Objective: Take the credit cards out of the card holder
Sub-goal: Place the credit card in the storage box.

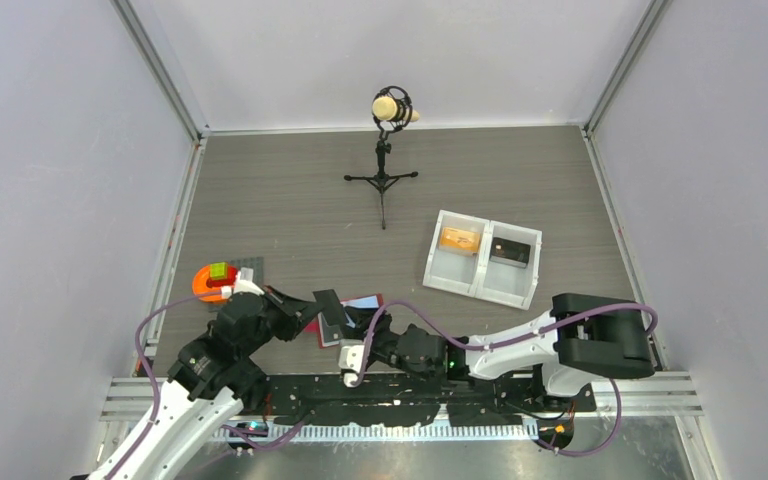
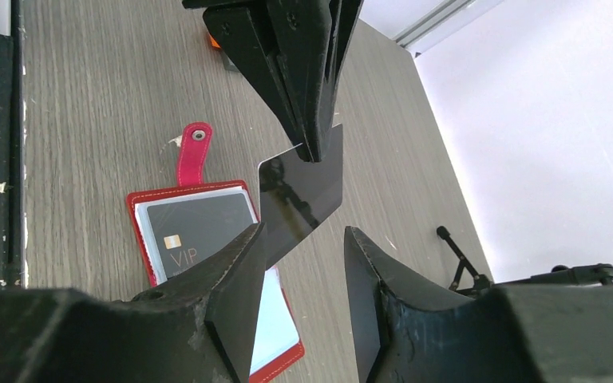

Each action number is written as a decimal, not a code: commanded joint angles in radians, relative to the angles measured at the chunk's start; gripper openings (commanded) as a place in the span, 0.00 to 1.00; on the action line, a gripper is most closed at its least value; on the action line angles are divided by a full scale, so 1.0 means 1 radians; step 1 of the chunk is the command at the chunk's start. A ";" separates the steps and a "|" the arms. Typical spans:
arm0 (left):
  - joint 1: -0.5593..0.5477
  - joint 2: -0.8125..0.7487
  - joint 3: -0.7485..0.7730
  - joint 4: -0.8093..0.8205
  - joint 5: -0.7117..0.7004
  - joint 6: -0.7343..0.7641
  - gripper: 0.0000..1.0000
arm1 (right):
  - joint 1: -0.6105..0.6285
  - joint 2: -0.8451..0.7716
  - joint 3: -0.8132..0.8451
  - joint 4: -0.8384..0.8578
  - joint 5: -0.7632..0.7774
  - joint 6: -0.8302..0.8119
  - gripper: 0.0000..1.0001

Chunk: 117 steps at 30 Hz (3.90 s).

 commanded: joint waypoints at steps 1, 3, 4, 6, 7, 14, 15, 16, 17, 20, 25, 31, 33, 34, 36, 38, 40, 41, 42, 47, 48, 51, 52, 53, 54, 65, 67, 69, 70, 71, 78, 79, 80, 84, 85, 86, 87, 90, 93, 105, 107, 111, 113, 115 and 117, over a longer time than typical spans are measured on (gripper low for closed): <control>-0.001 -0.014 0.003 0.018 -0.007 -0.025 0.00 | 0.025 -0.002 0.034 0.035 0.039 -0.070 0.48; -0.001 -0.014 0.006 0.017 -0.008 -0.026 0.00 | 0.032 0.000 0.033 0.017 0.032 -0.071 0.47; -0.001 -0.014 0.010 0.015 -0.013 -0.022 0.00 | 0.036 0.003 0.032 0.016 0.034 -0.073 0.47; -0.001 -0.014 0.022 -0.008 -0.028 -0.012 0.00 | 0.042 0.016 0.035 0.020 0.046 -0.081 0.48; -0.001 -0.016 0.026 -0.020 -0.037 -0.010 0.00 | 0.044 0.025 0.037 0.021 0.050 -0.085 0.49; -0.001 -0.018 0.028 -0.028 -0.046 0.001 0.00 | 0.060 0.057 0.060 0.023 0.060 -0.105 0.50; -0.001 -0.016 0.024 -0.026 -0.042 0.002 0.00 | 0.060 0.060 0.062 0.021 0.064 -0.106 0.50; -0.001 -0.014 0.023 -0.021 -0.035 0.002 0.00 | 0.060 0.067 0.069 0.022 0.069 -0.106 0.50; -0.001 -0.013 0.020 -0.013 -0.026 0.000 0.00 | 0.060 0.072 0.075 0.033 0.088 -0.107 0.47; -0.001 -0.015 0.011 0.005 -0.006 -0.012 0.00 | 0.060 0.095 0.080 0.070 0.122 -0.119 0.38; -0.001 -0.023 0.012 0.017 0.010 -0.017 0.00 | 0.060 0.118 0.079 0.116 0.157 -0.133 0.08; -0.001 -0.053 0.015 0.044 -0.018 0.078 0.31 | 0.048 0.063 0.067 0.083 0.162 -0.009 0.05; -0.001 -0.062 0.017 0.044 -0.032 0.132 0.43 | 0.029 0.015 0.104 -0.052 0.154 0.104 0.05; -0.001 -0.065 0.018 0.041 -0.038 0.165 0.49 | 0.020 -0.020 0.124 -0.150 0.132 0.178 0.05; 0.000 -0.071 0.021 0.034 -0.044 0.217 0.55 | -0.009 -0.074 0.142 -0.259 0.074 0.280 0.05; -0.001 -0.077 0.024 0.033 -0.043 0.283 0.59 | -0.047 -0.127 0.142 -0.334 -0.001 0.364 0.05; -0.001 -0.085 0.028 0.033 -0.034 0.352 0.60 | -0.097 -0.173 0.140 -0.394 -0.094 0.448 0.05; -0.001 -0.088 0.029 0.033 -0.029 0.383 0.60 | -0.134 -0.187 0.141 -0.435 -0.126 0.503 0.05; -0.001 -0.094 0.031 0.034 -0.023 0.409 0.61 | -0.151 -0.211 0.145 -0.454 -0.194 0.528 0.05; -0.001 -0.121 0.036 0.029 -0.021 0.491 0.61 | -0.270 -0.266 0.147 -0.524 -0.425 0.695 0.05; 0.000 -0.129 0.036 0.031 -0.017 0.503 0.61 | -0.279 -0.276 0.141 -0.524 -0.440 0.709 0.05; -0.001 -0.147 0.034 0.040 -0.003 0.543 0.61 | -0.309 -0.287 0.133 -0.526 -0.486 0.757 0.05; -0.001 -0.151 0.034 0.044 0.004 0.557 0.61 | -0.318 -0.290 0.131 -0.527 -0.494 0.766 0.05; -0.001 -0.156 0.034 0.051 0.012 0.579 0.61 | -0.322 -0.291 0.131 -0.530 -0.509 0.780 0.05; -0.001 -0.158 0.034 0.060 0.017 0.600 0.61 | -0.330 -0.292 0.131 -0.533 -0.518 0.784 0.05; -0.001 0.068 0.247 0.013 0.394 0.964 0.62 | -0.434 -0.281 0.269 -0.791 -0.955 0.780 0.05; -0.001 0.116 0.272 0.026 0.473 0.994 0.62 | -0.449 -0.275 0.286 -0.822 -1.016 0.782 0.05; 0.000 0.155 0.284 0.060 0.569 1.003 0.62 | -0.459 -0.270 0.298 -0.832 -1.049 0.796 0.05; -0.001 0.172 0.285 0.077 0.614 1.006 0.62 | -0.461 -0.267 0.301 -0.833 -1.063 0.807 0.05; -0.001 0.189 0.286 0.092 0.648 1.008 0.62 | -0.464 -0.266 0.308 -0.833 -1.069 0.820 0.05; 0.000 0.265 0.289 0.130 0.680 1.023 0.59 | -0.468 -0.245 0.340 -0.862 -1.141 0.836 0.05; -0.001 0.279 0.291 0.131 0.681 1.028 0.59 | -0.468 -0.242 0.342 -0.862 -1.155 0.839 0.05; -0.001 0.291 0.294 0.134 0.686 1.031 0.58 | -0.467 -0.239 0.344 -0.861 -1.161 0.844 0.05; -0.001 0.335 0.292 0.181 0.766 1.020 0.53 | -0.468 -0.231 0.352 -0.853 -1.172 0.856 0.05; -0.001 0.341 0.293 0.184 0.779 1.021 0.50 | -0.469 -0.231 0.354 -0.851 -1.172 0.861 0.05; -0.001 0.348 0.295 0.185 0.781 1.022 0.46 | -0.468 -0.229 0.356 -0.851 -1.173 0.867 0.05; -0.001 0.353 0.295 0.186 0.787 1.023 0.42 | -0.468 -0.225 0.358 -0.852 -1.175 0.869 0.05; -0.001 0.359 0.296 0.194 0.806 1.023 0.16 | -0.469 -0.214 0.374 -0.862 -1.170 0.875 0.05; -0.001 0.357 0.296 0.201 0.800 1.017 0.00 | -0.469 -0.210 0.379 -0.863 -1.156 0.887 0.05; -0.001 0.285 0.251 0.330 0.447 0.755 0.00 | -0.555 -0.319 0.252 -0.683 -0.938 1.103 0.43; -0.001 0.258 0.223 0.396 0.367 0.664 0.00 | -0.564 -0.359 0.204 -0.625 -0.870 1.165 0.51; -0.001 0.190 0.132 0.529 0.199 0.517 0.00 | -0.596 -0.442 0.057 -0.390 -0.757 1.355 0.58; -0.001 0.169 0.101 0.561 0.128 0.463 0.00 | -0.603 -0.471 -0.002 -0.292 -0.701 1.418 0.62; -0.001 0.147 0.061 0.600 0.050 0.391 0.00 | -0.605 -0.486 -0.048 -0.229 -0.638 1.461 0.64; -0.001 0.127 0.009 0.654 -0.036 0.291 0.00 | -0.605 -0.486 -0.083 -0.181 -0.571 1.505 0.63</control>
